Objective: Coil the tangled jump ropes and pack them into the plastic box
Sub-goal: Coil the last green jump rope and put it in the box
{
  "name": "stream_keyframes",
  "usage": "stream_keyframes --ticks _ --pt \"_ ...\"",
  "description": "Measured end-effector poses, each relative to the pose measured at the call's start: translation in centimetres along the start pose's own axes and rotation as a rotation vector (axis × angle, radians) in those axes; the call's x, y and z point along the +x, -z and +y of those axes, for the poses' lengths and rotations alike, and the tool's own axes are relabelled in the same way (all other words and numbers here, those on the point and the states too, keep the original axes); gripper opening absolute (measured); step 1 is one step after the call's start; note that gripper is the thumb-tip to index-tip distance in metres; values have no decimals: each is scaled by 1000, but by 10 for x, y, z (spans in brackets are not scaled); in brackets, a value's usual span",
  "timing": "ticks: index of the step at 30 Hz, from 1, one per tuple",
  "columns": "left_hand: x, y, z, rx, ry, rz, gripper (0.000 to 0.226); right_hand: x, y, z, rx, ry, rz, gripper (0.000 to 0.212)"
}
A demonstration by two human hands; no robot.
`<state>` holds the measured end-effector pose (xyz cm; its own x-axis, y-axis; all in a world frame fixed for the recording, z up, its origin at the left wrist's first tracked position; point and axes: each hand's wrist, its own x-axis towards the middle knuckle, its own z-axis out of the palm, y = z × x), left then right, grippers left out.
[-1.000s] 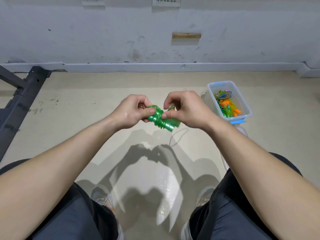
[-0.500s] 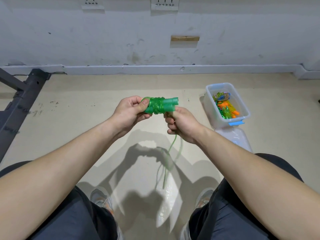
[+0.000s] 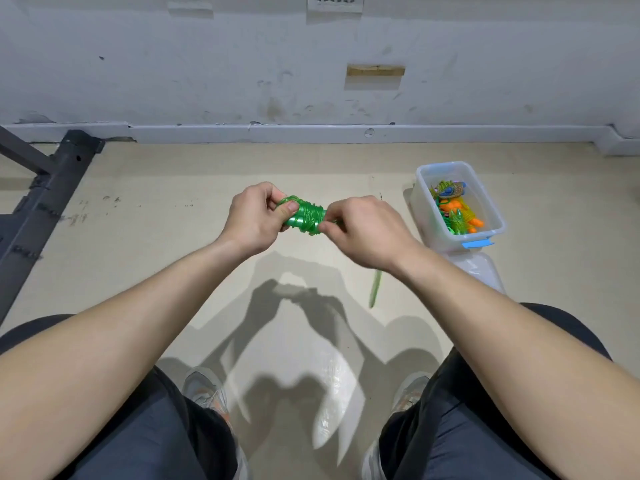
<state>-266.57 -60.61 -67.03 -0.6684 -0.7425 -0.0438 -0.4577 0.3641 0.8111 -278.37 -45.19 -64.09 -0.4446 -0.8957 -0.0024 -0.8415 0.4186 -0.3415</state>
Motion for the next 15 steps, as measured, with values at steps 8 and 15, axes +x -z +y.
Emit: stream_keyframes --ticks 8,15 --pt "6 8 1 -210 38 -103 16 3 13 23 641 -112 -33 16" --pt "6 9 3 -274 46 -81 18 3 10 31 945 -175 -96 15"
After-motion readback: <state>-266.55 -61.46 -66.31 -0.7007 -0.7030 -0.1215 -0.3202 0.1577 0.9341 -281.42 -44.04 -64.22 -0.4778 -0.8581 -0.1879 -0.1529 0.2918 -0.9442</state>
